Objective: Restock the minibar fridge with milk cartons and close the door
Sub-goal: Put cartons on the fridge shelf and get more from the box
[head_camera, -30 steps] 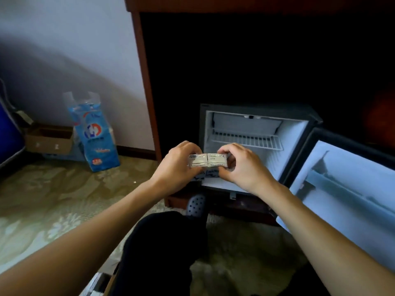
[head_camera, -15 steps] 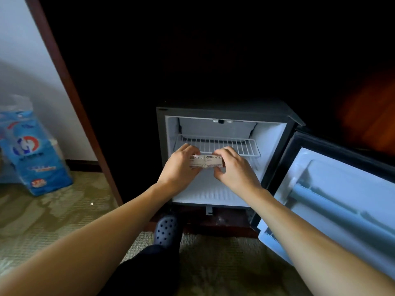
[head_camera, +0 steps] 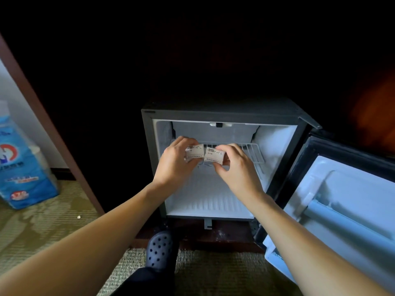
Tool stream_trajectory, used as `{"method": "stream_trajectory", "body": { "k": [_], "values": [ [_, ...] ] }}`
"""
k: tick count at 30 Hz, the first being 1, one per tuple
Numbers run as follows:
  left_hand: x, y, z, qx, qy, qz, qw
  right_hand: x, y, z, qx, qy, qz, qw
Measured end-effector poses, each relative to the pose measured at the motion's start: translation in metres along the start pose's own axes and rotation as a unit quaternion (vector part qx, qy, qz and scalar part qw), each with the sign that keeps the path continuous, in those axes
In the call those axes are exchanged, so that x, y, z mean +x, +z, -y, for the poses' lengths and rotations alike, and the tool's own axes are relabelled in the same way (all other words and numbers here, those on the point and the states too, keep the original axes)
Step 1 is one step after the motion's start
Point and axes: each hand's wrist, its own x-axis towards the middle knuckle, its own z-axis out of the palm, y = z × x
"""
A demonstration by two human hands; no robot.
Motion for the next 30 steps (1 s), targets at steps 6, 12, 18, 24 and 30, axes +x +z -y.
{"method": "stream_trajectory", "body": {
  "k": [6, 12, 18, 24, 30],
  "values": [
    [0.002, 0.014, 0.007, -0.091, -0.092, -0.029, 0.991, 0.004, 0.015, -0.004, 0.102, 0.068, -0.055, 0.991],
    [0.009, 0.027, 0.007, -0.171, -0.176, -0.037, 0.969, 0.016, 0.03, -0.003, 0.157, 0.129, -0.066, 0.977],
    [0.021, 0.035, 0.02, -0.102, -0.167, 0.0, 0.981, 0.03, 0.046, -0.012, 0.127, 0.155, -0.028, 0.979],
    [0.035, 0.049, 0.038, -0.055, -0.177, 0.025, 0.982, 0.039, 0.058, -0.023, 0.164, 0.181, 0.025, 0.969],
    [0.047, 0.057, 0.054, -0.03, -0.157, 0.022, 0.987, 0.054, 0.075, -0.035, 0.141, 0.17, 0.014, 0.975]
  ]
}}
